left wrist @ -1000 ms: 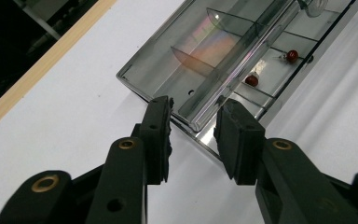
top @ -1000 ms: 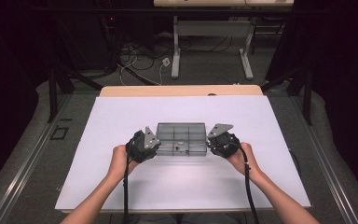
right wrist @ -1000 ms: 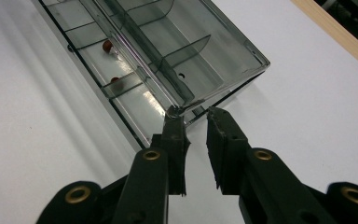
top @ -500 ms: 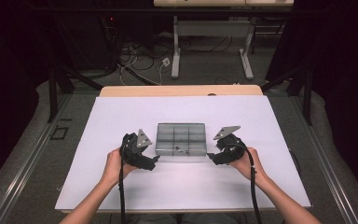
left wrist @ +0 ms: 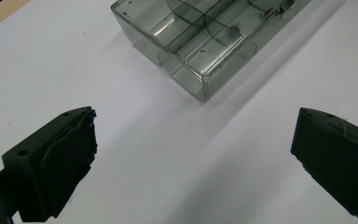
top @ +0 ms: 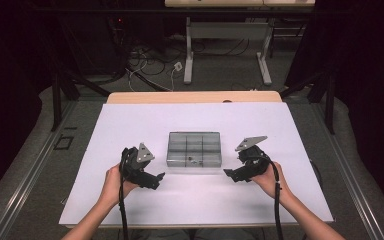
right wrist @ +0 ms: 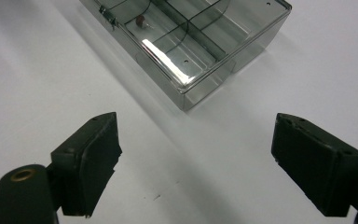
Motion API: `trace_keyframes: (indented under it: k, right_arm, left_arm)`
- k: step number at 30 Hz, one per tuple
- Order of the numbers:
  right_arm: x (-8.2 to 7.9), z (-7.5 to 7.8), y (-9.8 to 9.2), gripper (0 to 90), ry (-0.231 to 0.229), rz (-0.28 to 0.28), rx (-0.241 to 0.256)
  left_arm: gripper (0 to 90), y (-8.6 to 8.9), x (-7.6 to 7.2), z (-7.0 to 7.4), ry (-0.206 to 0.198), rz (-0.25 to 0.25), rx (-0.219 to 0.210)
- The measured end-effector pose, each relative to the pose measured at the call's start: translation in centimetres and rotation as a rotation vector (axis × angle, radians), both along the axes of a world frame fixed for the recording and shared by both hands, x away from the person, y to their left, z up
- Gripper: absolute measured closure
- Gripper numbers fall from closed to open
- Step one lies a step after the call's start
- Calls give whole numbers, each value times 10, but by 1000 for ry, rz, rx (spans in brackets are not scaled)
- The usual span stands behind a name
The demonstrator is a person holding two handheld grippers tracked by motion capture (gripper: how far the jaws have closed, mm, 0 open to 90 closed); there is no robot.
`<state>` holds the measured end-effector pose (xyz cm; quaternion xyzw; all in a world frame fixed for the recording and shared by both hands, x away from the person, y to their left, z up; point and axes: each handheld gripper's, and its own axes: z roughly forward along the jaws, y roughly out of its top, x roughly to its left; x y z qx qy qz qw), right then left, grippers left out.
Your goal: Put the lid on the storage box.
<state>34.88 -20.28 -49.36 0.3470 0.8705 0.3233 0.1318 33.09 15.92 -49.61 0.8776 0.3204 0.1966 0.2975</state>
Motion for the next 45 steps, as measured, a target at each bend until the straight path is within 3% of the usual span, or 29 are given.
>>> trace_keyframes:
  k: [11, 23, 32, 45]
  right_arm:
    - [-17, 2, -12, 97, 6, -10, 28]
    - [-39, -1, -22, 59, 11, -14, 33]
    - [-52, -6, -29, 41, 18, -14, 14]
    - [-72, -12, -45, 30, 12, -43, 34]
  left_arm:
    - [0, 13, -17, 4, -12, 10, 3]
    - [0, 29, -39, 4, 6, 21, 27]
    - [0, 42, -52, -3, 6, 48, 17]
    - [0, 51, -70, -12, 1, 58, 19]
